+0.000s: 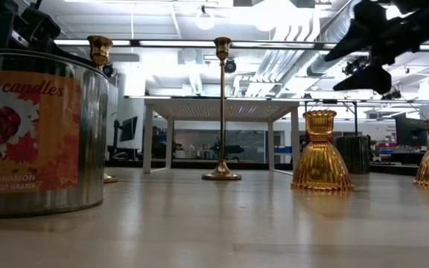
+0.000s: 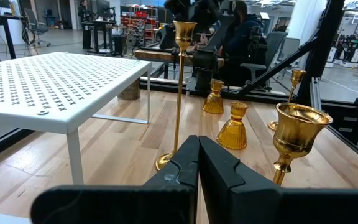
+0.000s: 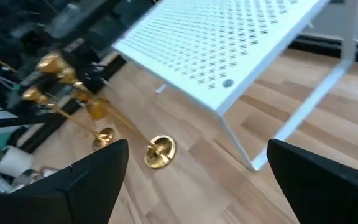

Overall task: Pick & Place candle stick holders
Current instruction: Put the top right silver scented candle on the shelf

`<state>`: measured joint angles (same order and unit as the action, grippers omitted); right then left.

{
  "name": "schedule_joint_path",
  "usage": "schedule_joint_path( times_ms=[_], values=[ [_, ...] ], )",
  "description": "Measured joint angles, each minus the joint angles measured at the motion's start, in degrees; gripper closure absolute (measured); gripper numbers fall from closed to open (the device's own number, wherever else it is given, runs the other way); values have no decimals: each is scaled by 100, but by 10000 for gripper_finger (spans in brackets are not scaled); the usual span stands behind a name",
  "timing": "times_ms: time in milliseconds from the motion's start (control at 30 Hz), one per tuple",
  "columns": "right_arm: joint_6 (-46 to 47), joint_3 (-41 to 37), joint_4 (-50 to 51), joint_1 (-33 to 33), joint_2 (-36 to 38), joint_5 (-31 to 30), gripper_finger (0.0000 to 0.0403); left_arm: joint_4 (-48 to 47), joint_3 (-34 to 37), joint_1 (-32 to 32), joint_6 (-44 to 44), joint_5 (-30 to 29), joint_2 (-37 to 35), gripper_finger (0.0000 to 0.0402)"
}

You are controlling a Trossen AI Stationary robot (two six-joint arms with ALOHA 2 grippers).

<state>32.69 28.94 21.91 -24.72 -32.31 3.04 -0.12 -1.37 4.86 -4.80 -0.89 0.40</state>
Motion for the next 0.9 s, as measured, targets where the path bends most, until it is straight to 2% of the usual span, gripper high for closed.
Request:
schedule_joint_path(
  times_ms=[267,467,567,900],
  values=[
    [-614,929,421,-871,-1216,593,27,0,0,-2,2,0,0,398],
    [-500,1491,795,-1404,-2051,590,27,0,0,-1,2,2,-1,398],
    [-47,1631,870,-1620,-2369,601,27,0,0,0,0,0,-2,398],
    [269,2091,1618,-2169,-3012,566,27,0,0,-2,2,0,-1,398]
  ],
)
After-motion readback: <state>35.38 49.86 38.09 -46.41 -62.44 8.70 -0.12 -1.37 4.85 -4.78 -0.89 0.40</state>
